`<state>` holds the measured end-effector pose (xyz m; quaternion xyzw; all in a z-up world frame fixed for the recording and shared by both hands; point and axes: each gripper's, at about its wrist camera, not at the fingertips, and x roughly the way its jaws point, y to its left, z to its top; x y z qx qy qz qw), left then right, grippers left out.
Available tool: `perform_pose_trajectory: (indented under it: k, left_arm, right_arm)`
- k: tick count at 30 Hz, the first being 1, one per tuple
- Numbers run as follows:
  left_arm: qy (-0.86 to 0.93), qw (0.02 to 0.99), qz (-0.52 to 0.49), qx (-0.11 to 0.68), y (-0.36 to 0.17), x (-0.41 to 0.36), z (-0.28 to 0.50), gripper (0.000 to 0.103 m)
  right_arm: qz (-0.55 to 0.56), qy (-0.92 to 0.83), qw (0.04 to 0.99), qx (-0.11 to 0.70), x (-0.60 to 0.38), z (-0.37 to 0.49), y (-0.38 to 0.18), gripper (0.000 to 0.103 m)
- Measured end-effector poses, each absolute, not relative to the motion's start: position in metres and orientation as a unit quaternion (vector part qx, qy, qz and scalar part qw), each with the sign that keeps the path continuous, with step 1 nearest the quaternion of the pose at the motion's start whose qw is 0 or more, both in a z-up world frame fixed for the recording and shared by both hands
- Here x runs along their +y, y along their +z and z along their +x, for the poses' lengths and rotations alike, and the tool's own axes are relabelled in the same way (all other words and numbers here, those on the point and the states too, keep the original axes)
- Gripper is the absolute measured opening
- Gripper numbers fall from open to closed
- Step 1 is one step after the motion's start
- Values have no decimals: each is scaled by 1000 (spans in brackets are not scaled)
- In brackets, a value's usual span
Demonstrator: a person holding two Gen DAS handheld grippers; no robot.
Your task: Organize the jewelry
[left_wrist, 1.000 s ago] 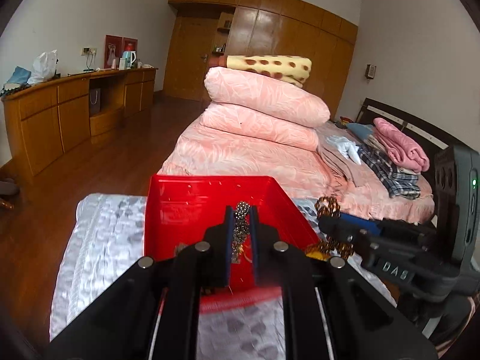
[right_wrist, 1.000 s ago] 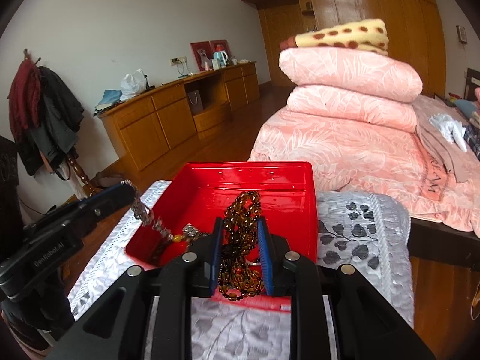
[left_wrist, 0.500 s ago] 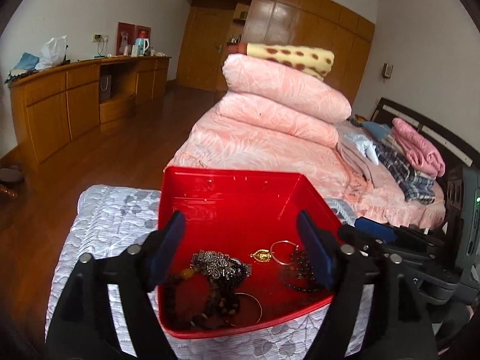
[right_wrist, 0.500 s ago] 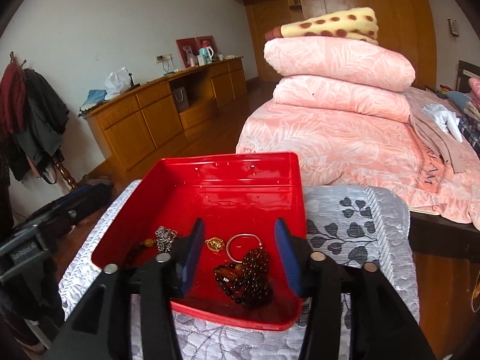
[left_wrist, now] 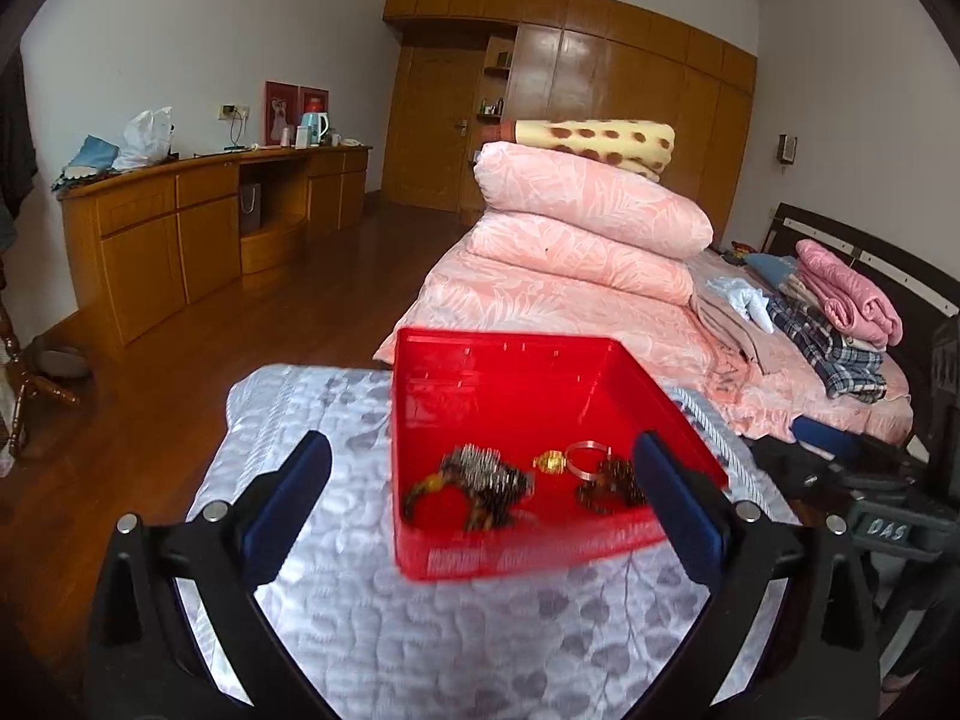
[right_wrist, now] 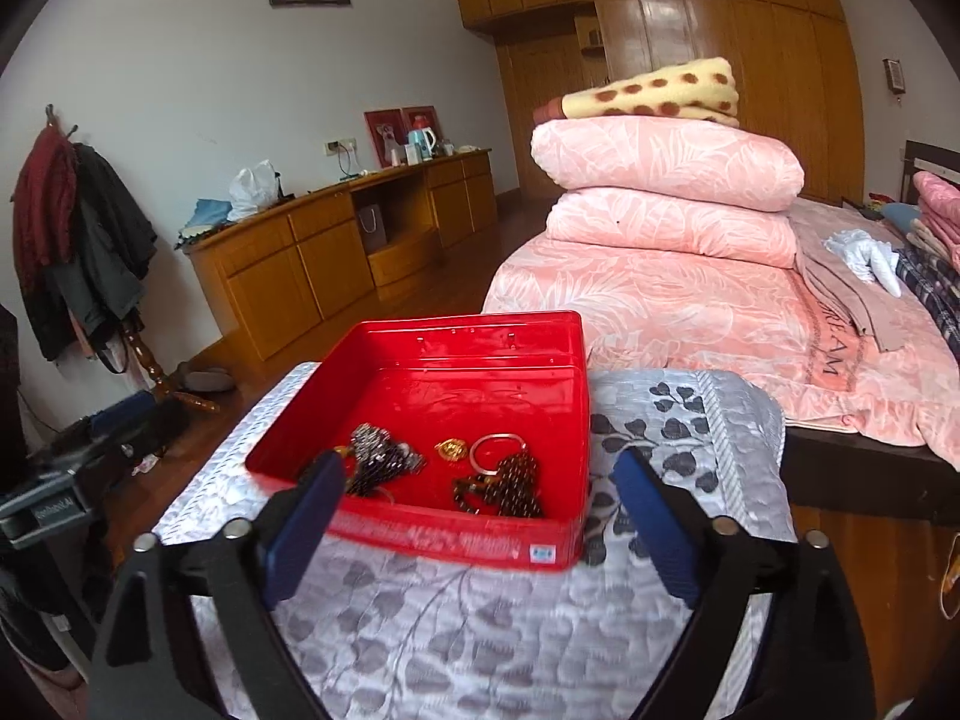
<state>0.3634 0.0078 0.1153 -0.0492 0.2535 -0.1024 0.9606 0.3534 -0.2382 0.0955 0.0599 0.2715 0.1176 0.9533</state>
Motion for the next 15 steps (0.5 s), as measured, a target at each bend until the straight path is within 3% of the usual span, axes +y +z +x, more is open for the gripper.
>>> perform_pose_trajectory:
  k: [15]
  left_arm:
    - [-80,976,-5,203,126,-3,281,97]
  right_arm:
    - [47,122,966,223,-235,274,108,96]
